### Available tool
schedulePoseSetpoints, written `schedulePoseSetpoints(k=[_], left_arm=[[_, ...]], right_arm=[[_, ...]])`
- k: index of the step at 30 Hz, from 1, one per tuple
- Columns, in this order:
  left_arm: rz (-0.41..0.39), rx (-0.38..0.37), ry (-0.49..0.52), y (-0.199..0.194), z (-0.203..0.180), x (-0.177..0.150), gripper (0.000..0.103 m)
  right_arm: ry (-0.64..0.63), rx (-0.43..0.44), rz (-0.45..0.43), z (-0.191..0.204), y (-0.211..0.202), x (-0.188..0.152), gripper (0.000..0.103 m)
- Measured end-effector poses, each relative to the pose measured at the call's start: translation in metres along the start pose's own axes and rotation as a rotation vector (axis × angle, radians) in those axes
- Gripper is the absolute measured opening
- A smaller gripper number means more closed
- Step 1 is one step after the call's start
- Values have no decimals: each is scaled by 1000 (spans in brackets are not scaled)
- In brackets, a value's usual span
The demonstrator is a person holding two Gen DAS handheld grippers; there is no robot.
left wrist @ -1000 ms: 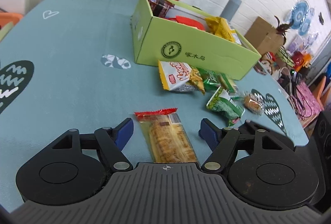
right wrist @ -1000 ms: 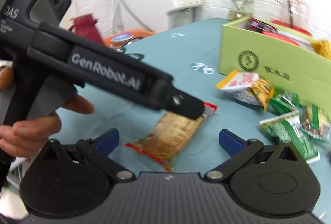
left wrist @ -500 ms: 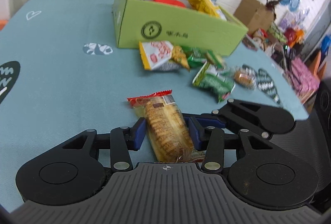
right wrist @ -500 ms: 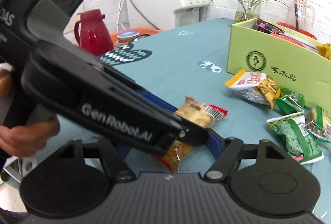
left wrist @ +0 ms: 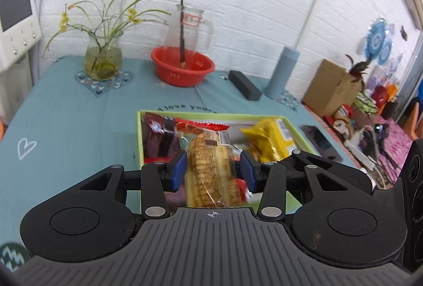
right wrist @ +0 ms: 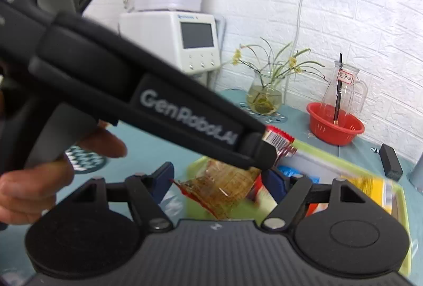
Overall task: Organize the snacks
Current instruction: 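Carry the cracker bag into the green box and open both grippers, then move both grippers to the wrapped round pastry and close on it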
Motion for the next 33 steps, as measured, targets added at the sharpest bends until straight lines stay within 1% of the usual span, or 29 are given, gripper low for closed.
schedulePoseSetpoints(k=[4,6,8,9,10,11,12,13,14,15,16,18,21,24,26,29,30,33], left_arm=[[55,32,-5,34,21,10,23],[72,38,-2,47,29,6,24],[68,47,-10,54,35,2,41],[61,44,-20,55,37,0,58],[41,26,-32,52,38,-1,64],[23,5,-43,48,38,-2,66],[3,-14,-51,40,36,-2,69],[-15,-26,-53,33,32,-2,74],[-38,-33,-50,23,28,-3,76],[-57,-33,-45,14,21,-3,81],[-72,-33,-42,6,15,-6,83],[-94,-48,-31,-11,1,-14,85],[-103,-64,-29,-27,-23,-37,87],[-91,-60,-31,-32,-44,-65,87],[-65,-74,-55,-32,-55,-87,87],[-23,-129,-120,-26,-65,-116,87],[-6,-142,-143,-24,-67,-124,87],[44,-153,-167,-14,-72,-139,83]], right_arm=[[-13,25,60,-11,43,7,77],[-23,34,88,-13,59,4,78],[-2,43,103,-17,68,0,79],[20,50,108,-25,69,0,85],[38,50,108,-28,69,-1,87],[47,37,104,-32,65,-1,91],[53,26,89,-35,58,-2,94],[64,31,64,-40,47,-3,94],[80,47,40,-46,33,-4,94],[101,60,17,-52,17,-8,100],[124,67,-6,-58,1,-13,101],[180,55,-35,-68,-31,-28,101],[283,27,-9,-81,-62,-55,101],[363,-64,33,-86,-90,-85,101],[376,-113,71,-86,-105,-107,101],[382,-134,124,-80,-123,-137,101],[383,-145,144,-80,-123,-144,101],[361,-196,173,-79,-128,-161,101]])
Point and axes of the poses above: each gripper's, at about its wrist camera, not at the fingertips, and y roughly the way its jaws point, z to its left, x to its top, the point moved 2 cm from there along y, roughly the way its jaws point, and after that the axes turned 11 degrees about -x, right-handed, at the moved point
